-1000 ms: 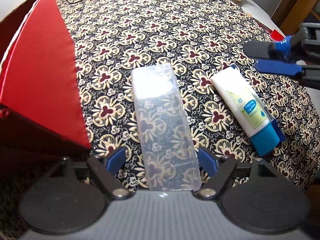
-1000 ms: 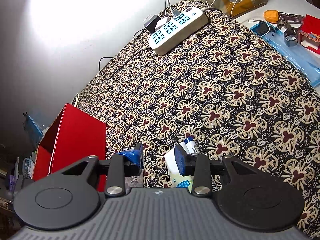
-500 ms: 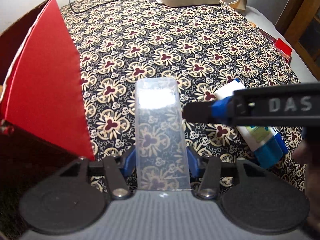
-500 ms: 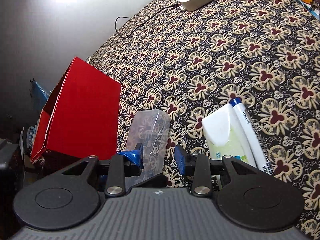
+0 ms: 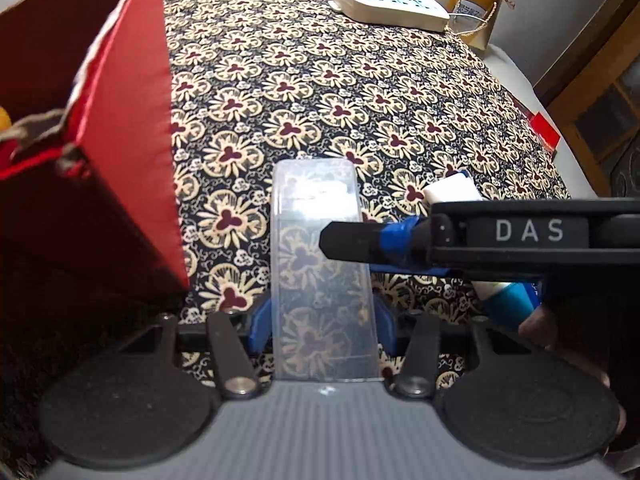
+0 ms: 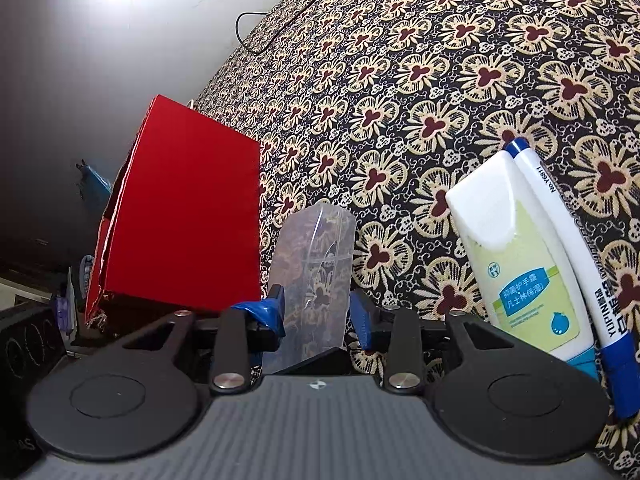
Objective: Organize rigid objects
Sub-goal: 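Lift the clear case with both grippers and carry it over the red box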
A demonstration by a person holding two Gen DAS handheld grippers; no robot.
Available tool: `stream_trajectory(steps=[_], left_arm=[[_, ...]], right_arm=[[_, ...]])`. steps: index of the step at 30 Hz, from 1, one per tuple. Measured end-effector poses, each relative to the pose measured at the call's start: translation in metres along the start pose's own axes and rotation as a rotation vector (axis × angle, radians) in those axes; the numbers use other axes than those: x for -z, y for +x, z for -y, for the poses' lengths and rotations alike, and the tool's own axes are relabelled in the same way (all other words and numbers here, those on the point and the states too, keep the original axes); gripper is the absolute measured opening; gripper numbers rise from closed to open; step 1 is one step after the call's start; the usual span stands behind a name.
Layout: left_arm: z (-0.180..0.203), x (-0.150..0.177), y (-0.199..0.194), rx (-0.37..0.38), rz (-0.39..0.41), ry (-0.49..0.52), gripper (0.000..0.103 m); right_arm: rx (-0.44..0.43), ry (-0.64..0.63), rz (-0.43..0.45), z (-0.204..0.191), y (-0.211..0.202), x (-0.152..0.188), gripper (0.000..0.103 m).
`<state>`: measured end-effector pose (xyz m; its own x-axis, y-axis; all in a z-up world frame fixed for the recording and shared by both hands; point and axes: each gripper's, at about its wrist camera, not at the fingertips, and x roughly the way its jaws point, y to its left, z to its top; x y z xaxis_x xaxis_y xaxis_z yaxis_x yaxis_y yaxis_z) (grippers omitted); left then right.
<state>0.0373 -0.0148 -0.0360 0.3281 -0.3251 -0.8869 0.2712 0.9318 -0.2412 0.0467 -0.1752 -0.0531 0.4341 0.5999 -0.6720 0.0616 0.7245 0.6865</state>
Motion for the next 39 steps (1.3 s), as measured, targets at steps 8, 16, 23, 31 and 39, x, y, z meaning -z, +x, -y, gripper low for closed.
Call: stream_trajectory(steps=[8,16,23,31,39], left_arm=[[-0.007,0.01,-0.01,0.039,0.001,0.008,0.05],[-0.012,0.015,-0.031,0.081,0.029,0.056,0.05],[-0.014,0.007,-0.08,0.1,0.144,0.131,0.05],[-0.034,-0.016,-0.147,0.082,0.327,0.192,0.05],[-0.096,-0.034,-0.166,0.014,0.388,0.147,0.05]], right_arm=[[0.007,-0.035,-0.003,-0.009,0.002,0.011,0.022],[0.038,-0.089,0.063,-0.032,-0.011,0.024,0.023],[0.004,-0.151,0.197,-0.074,-0.037,0.027,0.023],[-0.064,-0.266,0.32,-0.135,-0.054,0.013,0.022],[-0.101,-0.332,0.253,-0.177,0.001,-0.016,0.022]])
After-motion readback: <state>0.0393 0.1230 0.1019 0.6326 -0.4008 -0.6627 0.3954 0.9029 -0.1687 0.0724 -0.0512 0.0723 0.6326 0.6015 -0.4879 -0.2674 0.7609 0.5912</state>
